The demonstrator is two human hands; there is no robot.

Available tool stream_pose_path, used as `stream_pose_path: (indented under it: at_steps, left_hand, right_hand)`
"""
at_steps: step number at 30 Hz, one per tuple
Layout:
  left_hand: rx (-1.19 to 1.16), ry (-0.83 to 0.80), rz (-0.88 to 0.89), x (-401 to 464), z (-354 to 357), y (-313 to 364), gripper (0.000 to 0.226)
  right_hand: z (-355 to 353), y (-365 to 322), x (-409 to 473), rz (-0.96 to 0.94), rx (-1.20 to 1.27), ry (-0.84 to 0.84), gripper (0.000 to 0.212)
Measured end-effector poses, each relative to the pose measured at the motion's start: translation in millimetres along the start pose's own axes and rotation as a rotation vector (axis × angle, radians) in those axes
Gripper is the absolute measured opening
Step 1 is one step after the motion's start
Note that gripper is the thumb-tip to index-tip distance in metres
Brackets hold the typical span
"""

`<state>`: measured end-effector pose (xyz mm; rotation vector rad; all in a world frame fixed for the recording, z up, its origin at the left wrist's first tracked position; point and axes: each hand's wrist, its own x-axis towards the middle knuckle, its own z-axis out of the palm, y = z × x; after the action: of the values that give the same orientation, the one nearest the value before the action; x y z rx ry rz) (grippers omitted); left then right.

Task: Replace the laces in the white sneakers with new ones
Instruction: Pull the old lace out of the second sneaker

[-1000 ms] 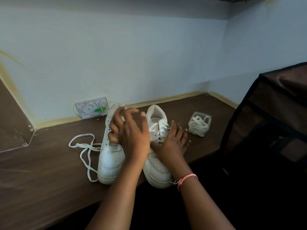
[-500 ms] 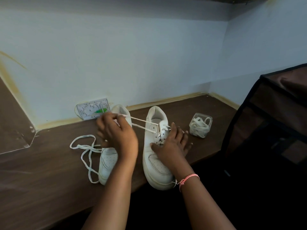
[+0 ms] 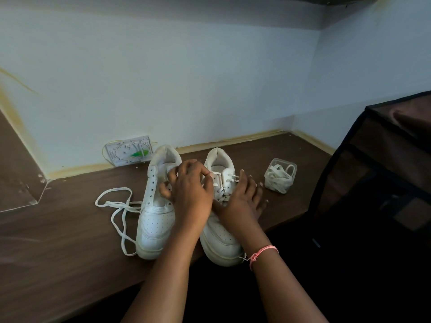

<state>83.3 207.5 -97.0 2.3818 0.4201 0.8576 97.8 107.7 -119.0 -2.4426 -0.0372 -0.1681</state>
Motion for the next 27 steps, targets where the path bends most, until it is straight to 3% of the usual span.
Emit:
stream_pose_path:
  at_steps: [4, 11, 19, 27]
  left_hand:
    - [-0.112, -0.043, -0.067, -2.3, 3.9, 5.0, 0.006]
    - [-0.312, -0.084, -0.227, 1.5, 1.6, 8.6, 0.016]
    - [-0.322, -0.112, -0.284, 6.8, -2.5, 10.9, 0.017]
    - [-0.599, -0.157, -0.361, 7.7, -2.1, 5.6, 0.022]
  right_hand:
    - [1.2, -2.5, -4.4, 0.036, 0.013, 0.061, 0.104]
    - [2.1, -1.9, -7.3, -0.056, 0.042, 0.092, 0.095]
    - [-2.3, -1.6, -7.0, -0.068, 0.06, 0.005, 0.082]
    - [-8.0, -0.5, -6.9, -0.052, 0.165, -0.035, 0.067]
